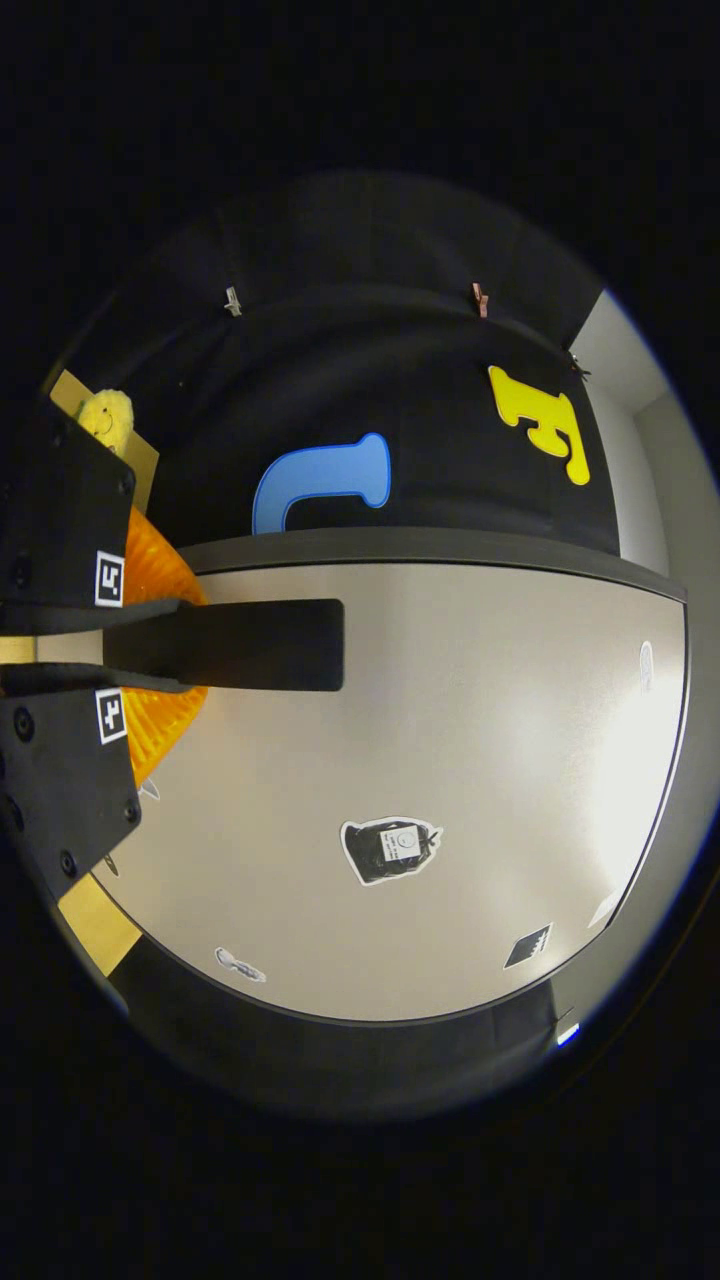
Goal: Open the shoe cabinet door, grab the shoes and put them into the shoe cabinet, then close the shoe cabinet door.
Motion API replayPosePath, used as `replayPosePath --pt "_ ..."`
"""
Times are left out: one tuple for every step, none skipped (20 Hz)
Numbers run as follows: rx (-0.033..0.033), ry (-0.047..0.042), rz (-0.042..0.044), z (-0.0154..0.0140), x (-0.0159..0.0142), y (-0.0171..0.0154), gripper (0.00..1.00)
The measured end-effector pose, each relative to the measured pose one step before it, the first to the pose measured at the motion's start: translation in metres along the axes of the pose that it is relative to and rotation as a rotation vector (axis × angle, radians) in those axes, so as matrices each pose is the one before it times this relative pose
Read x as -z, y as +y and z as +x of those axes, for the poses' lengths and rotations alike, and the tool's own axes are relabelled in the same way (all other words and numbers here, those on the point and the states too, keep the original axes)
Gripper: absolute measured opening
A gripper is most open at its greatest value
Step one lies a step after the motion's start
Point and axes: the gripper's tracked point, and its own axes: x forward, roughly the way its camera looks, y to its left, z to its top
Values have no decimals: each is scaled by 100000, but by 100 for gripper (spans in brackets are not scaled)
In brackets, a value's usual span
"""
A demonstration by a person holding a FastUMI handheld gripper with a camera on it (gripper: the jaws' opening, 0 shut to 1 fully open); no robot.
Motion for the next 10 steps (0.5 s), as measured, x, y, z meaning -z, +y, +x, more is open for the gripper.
replayPosePath --pt "-1212 208 539 -479 54 33 14" --pt "-1009 -92 304 -791 -166 59 14" --pt "-800 -517 509 -977 -170 51 14" --pt "-962 89 485 -538 -10 -69 14" --pt "-902 -510 459 -857 -144 -53 14" --pt "-711 -423 268 -1113 -143 -124 14" --pt "-695 -421 337 -981 -129 -238 14" --pt "-563 -474 841 -1213 2 -484 14" --pt "-573 -189 245 -1127 -43 -416 14" --pt "-525 -586 648 -1180 -199 -334 14"
